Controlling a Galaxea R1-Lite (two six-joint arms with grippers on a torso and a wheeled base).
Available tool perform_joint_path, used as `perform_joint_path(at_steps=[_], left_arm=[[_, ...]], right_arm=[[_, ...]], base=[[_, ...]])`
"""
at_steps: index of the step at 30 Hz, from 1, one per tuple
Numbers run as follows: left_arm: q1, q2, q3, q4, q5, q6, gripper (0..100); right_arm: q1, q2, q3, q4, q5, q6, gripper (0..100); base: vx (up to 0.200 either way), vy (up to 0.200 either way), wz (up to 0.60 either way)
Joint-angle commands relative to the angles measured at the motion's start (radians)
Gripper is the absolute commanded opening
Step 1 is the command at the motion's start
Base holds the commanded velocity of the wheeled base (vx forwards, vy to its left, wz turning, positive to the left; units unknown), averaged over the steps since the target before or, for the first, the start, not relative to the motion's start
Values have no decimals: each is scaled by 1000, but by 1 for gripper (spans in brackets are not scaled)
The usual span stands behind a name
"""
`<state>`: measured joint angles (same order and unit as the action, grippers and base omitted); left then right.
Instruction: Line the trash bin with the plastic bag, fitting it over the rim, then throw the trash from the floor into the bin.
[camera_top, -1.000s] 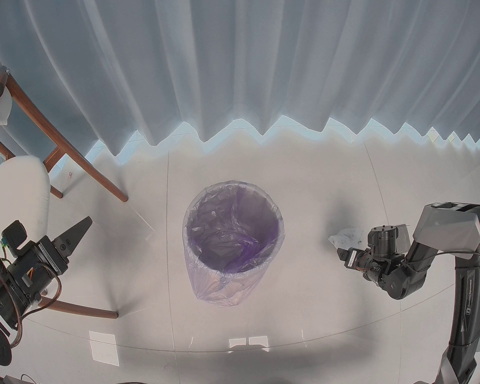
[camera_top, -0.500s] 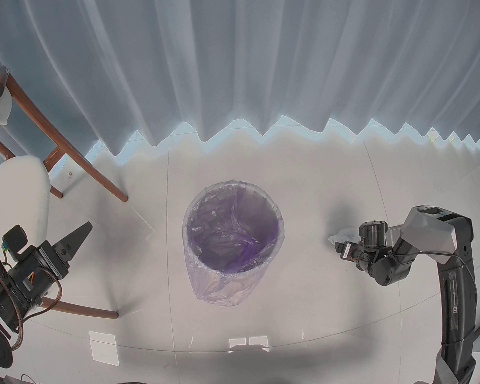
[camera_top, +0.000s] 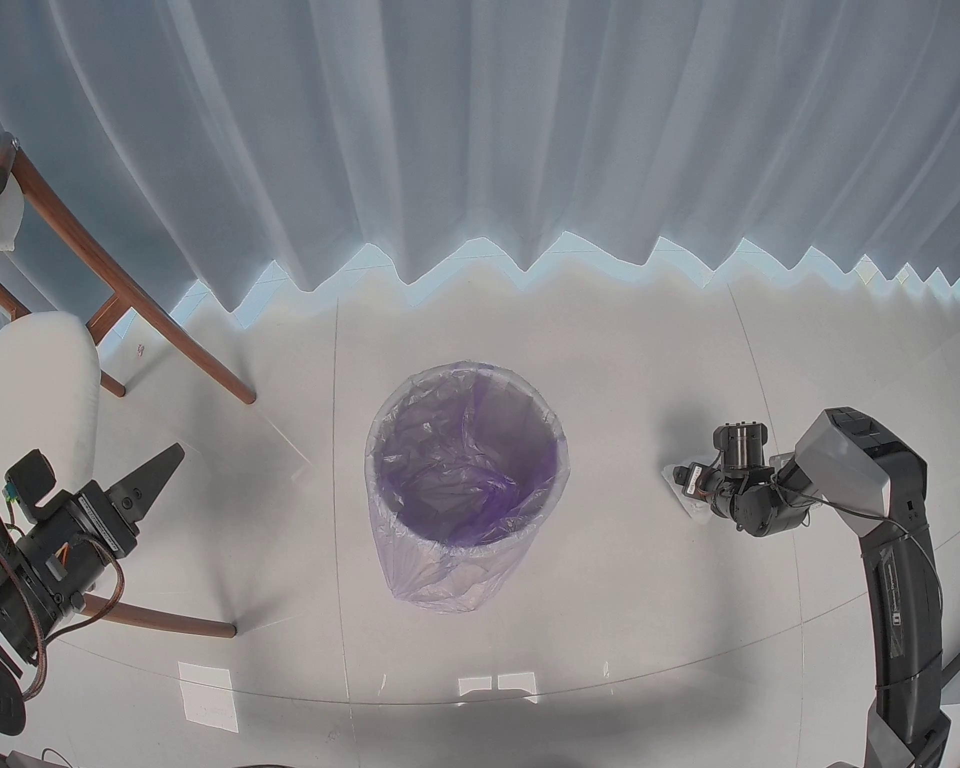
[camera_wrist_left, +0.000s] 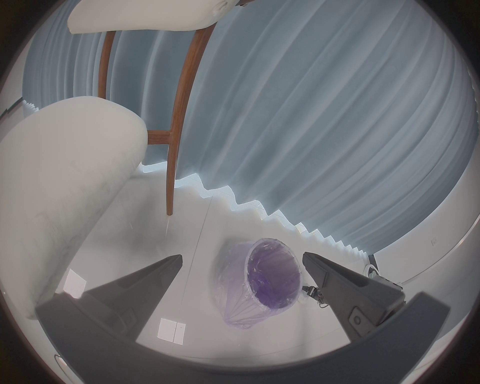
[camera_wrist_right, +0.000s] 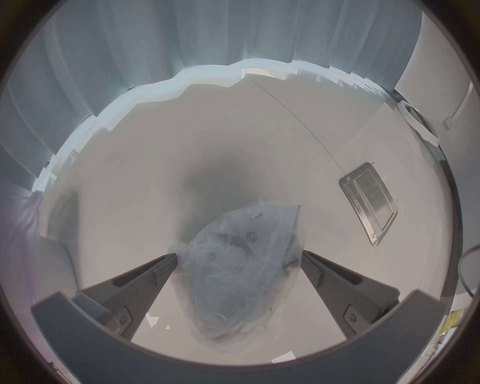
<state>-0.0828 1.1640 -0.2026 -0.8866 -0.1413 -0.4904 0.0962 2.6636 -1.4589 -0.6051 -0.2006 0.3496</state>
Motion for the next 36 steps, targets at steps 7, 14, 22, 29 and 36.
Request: perform_joint_path(at_steps=[7,14,22,29,36], left_arm=[[0,9,2,1,0,0,100],[0,16,-1,1,-1,0,100],[-9,40,-32,0,-4,1,100],[-58,106,-112,0,-20,6,100],[-75,103,-121,0,-20,7,100]], right_arm=[[-19,68,-115,71,0,32,0],[-19,6,-74,68,-2,57,0],[69,-415,354,30,-2,149,0],[286,-766,739,-87,-2,207,0],[474,-803,815,-309,-2,141,0]], base=[[0,0,0],[0,0,0],[0,0,0],[0,0,0],[0,0,0]])
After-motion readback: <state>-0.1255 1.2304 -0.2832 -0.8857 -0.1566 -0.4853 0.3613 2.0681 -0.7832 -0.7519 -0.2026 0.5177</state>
